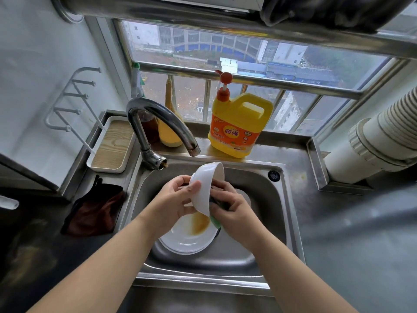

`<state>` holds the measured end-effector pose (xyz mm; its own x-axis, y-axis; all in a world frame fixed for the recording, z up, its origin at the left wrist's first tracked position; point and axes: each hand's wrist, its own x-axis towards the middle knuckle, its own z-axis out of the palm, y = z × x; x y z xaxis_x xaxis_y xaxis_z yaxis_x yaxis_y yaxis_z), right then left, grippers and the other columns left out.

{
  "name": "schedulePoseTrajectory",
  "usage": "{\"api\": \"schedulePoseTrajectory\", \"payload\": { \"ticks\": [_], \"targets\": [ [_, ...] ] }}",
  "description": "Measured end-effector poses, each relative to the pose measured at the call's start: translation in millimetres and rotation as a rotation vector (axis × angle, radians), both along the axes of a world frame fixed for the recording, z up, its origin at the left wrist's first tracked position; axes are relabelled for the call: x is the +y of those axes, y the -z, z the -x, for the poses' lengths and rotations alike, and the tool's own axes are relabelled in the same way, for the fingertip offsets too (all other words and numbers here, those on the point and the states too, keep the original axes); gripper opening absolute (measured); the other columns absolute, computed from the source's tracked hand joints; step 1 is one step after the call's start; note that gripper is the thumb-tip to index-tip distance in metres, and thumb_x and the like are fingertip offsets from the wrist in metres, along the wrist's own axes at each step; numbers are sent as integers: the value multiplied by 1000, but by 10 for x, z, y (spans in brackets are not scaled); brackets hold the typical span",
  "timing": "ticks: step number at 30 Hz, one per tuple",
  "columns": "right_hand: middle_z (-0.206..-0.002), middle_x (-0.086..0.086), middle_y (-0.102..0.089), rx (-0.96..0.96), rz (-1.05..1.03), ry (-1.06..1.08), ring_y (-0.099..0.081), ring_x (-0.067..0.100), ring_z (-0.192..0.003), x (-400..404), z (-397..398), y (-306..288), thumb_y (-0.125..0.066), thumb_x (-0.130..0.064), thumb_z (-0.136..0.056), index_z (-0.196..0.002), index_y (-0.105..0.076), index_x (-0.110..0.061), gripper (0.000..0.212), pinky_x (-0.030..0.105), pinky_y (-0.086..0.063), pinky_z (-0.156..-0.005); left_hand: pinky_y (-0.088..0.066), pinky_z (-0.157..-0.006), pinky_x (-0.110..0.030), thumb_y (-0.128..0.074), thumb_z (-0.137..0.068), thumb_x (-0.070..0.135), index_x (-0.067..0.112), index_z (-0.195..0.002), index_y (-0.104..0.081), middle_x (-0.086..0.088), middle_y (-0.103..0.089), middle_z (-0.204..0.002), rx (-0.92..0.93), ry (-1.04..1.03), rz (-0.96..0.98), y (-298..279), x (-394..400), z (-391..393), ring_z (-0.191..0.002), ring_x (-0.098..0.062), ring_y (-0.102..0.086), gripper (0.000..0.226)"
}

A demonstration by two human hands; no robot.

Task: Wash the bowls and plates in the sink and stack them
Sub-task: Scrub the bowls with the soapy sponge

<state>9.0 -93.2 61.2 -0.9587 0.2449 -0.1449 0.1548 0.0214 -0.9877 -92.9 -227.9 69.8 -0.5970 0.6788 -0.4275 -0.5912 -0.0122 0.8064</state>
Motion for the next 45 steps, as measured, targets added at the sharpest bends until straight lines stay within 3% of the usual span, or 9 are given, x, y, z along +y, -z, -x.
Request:
{"api": "schedulePoseTrajectory", "payload": {
  "ticks": [5,9,16,21,26,31,36,42,45],
  "targets": [
    [-136,-10,-47,-54,-307,-88,-43,13,-127,23,3,43,-67,-9,-82,-111,-70,-32,37,38,-41,-106,-58,-64,-35,-61,-74,51,4,-114,-58,-15,-71,-96,29,113,240,-82,16,86,-81,-26,-72,61],
    [-121,-3,-63,-162,44,104,-60,15,-111,19,43,-69,-69,-14,-83,-109,-69,-32,32,38,-49,-98,-58,-63,-34,-53,-69,65,17,-118,-54,-13,-73,-86,22,131,274,-112,9,95,-76,-25,-73,69],
    [-107,15,-69,-220,513,99,-64,24,-94,102,68,-319,-55,-15,-93,-114,-67,-11,24,36,-54,-80,-56,-83,-45,-90,-49,49,31,-137,-47,-4,-71,-109,41,70,40,36,-76,42,-107,-26,-66,100],
    [-134,0,-55,-59,277,-42,-53,23,-123,43,16,-247,-70,-14,-82,-103,-74,-30,27,41,-45,-102,-59,-72,-40,-84,-57,53,21,-130,-56,-17,-63,-118,-29,91,-8,-59,-73,57,-100,-34,-67,85],
    [-135,-17,-46,-15,-189,-93,-44,8,-128,22,38,-188,-67,-3,-81,-97,-72,-45,46,35,-40,-108,-61,-66,-38,-55,-78,51,14,-122,-55,-22,-70,-97,-79,121,126,-129,-37,60,-79,-30,-71,58],
    [-117,-1,-67,-135,109,42,-63,17,-108,-20,27,-240,-72,-15,-80,-102,-72,-34,29,40,-50,-97,-61,-73,-39,-47,-73,66,19,-120,-56,-19,-71,-100,-39,177,231,-84,-32,13,-84,-31,-72,67],
    [-104,16,-70,-225,480,120,-65,23,-91,-10,42,-396,-59,-14,-91,-109,-69,-10,21,36,-54,-81,-54,-90,-45,-89,-46,55,39,-140,-43,-7,-59,-128,11,126,55,42,-144,40,-113,-29,-63,105],
    [-110,15,-69,-147,373,30,-65,28,-101,-27,-9,-410,-60,-10,-90,-110,-70,-13,22,46,-49,-97,-57,-76,-42,-89,-55,43,25,-135,-51,-21,-55,-127,-32,108,-96,-63,-132,2,-112,-36,-60,90],
    [-121,-4,-65,-60,189,-60,-58,25,-116,-59,-33,-361,-65,-3,-84,-102,-74,-26,31,45,-47,-100,-57,-73,-42,-84,-62,45,21,-134,-52,-24,-50,-131,-78,150,-84,-107,-143,16,-108,-37,-62,83]
  ]
}}
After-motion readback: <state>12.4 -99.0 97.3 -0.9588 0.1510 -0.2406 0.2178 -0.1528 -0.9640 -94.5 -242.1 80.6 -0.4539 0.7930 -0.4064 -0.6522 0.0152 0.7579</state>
